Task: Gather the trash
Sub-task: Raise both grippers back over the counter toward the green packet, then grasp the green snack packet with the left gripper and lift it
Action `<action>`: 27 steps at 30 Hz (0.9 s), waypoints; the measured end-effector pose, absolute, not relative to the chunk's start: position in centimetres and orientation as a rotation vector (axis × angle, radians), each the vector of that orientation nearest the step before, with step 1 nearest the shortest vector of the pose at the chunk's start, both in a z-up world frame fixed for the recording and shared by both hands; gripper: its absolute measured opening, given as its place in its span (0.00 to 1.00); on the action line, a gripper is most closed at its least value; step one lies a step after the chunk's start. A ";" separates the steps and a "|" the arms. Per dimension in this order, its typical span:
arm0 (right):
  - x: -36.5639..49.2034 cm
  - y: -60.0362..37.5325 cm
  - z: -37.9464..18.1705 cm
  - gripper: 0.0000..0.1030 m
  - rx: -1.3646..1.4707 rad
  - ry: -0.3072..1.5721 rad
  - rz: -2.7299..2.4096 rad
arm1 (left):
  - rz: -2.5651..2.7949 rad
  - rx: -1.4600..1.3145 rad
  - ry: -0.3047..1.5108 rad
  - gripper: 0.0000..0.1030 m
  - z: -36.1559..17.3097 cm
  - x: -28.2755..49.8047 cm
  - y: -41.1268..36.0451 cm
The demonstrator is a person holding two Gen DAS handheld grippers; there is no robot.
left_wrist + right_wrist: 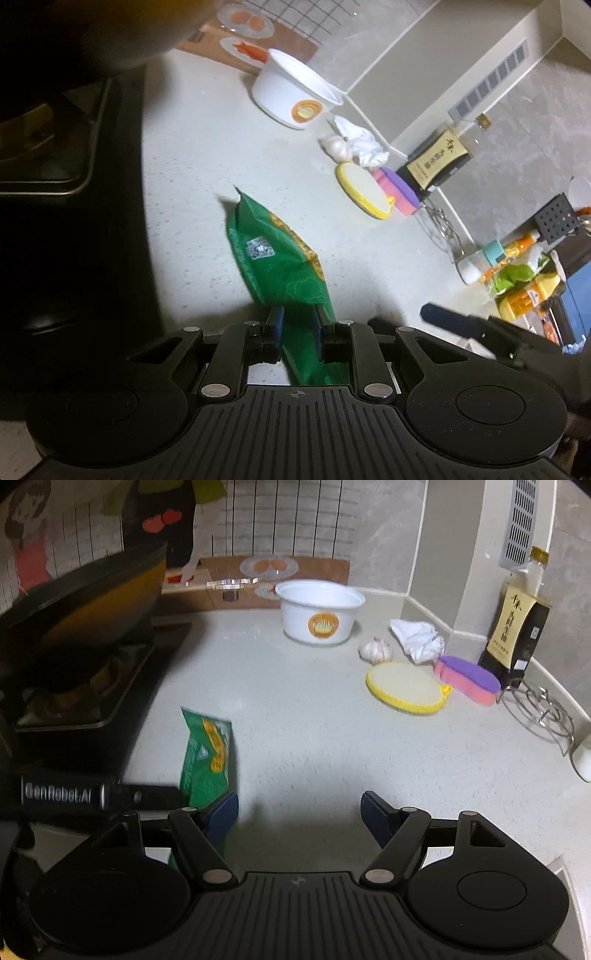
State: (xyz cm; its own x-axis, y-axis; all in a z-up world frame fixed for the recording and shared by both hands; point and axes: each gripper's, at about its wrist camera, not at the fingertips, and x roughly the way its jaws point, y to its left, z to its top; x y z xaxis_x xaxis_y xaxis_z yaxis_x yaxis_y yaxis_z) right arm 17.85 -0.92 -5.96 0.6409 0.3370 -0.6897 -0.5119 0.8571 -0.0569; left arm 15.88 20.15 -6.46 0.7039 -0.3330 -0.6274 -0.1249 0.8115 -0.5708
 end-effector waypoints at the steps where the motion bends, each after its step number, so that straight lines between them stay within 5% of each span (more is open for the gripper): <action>1: 17.7 -1.0 -6.2 0.72 -0.263 0.735 0.489 | -0.128 -0.623 0.797 0.19 -6.5 16.1 20.0; 27: 16.6 -0.4 -7.2 0.72 -0.308 0.738 0.552 | -0.129 -0.309 0.836 0.24 -4.9 16.0 17.4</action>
